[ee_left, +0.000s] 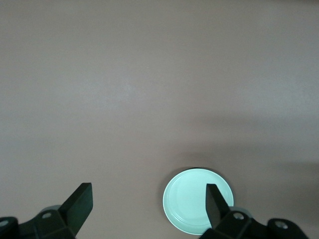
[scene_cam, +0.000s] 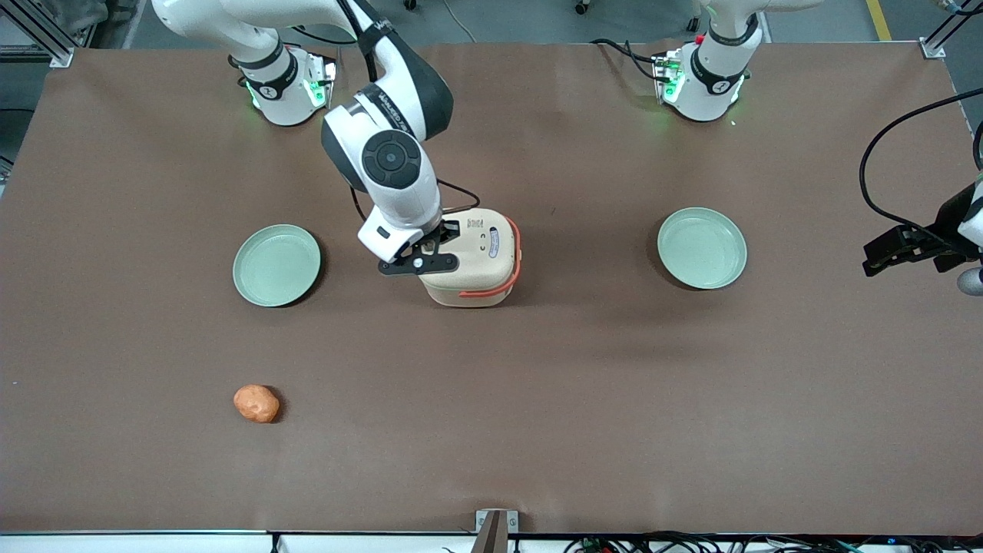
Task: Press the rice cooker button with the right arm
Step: 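Press down on the lid button with the closed right gripper, then lift the right gripper away as the cooker lid springs open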
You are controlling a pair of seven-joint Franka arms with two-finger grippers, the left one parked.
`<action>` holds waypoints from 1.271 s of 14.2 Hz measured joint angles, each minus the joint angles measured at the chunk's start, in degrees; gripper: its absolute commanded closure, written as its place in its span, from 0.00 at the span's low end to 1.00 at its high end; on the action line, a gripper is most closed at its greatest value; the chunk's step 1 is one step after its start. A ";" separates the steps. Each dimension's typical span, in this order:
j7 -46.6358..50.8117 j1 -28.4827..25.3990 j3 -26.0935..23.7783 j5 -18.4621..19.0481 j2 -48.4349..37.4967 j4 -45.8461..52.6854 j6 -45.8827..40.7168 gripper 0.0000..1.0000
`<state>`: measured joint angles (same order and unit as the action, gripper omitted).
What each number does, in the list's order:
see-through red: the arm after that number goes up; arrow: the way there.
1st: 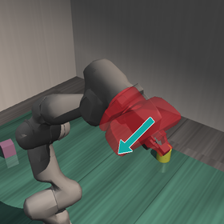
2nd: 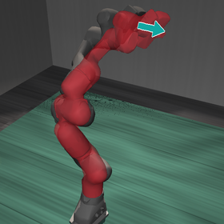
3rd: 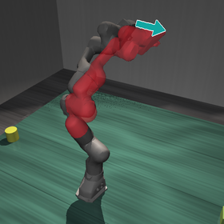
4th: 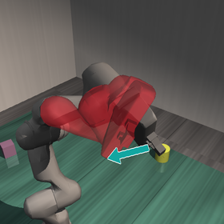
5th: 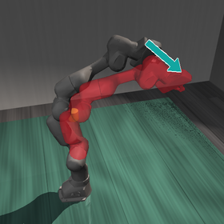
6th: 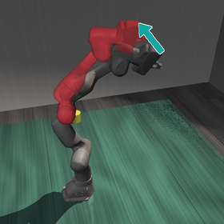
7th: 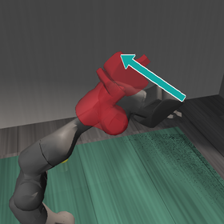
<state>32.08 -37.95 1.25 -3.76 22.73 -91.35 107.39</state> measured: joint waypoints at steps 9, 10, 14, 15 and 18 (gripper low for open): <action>0.87 8.19 9.54 1.87 -16.04 2.19 -11.96 0.58; -0.34 9.44 10.91 2.38 -16.58 2.09 -12.23 0.38; -9.97 17.18 13.68 2.61 -16.80 1.74 -12.29 0.00; -10.39 18.36 13.77 2.61 -16.80 1.71 -12.28 0.00; -10.32 21.69 13.75 2.48 -16.81 2.53 -11.71 0.00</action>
<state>21.76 -16.26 15.00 -1.28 5.92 -88.82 95.68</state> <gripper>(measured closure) 0.141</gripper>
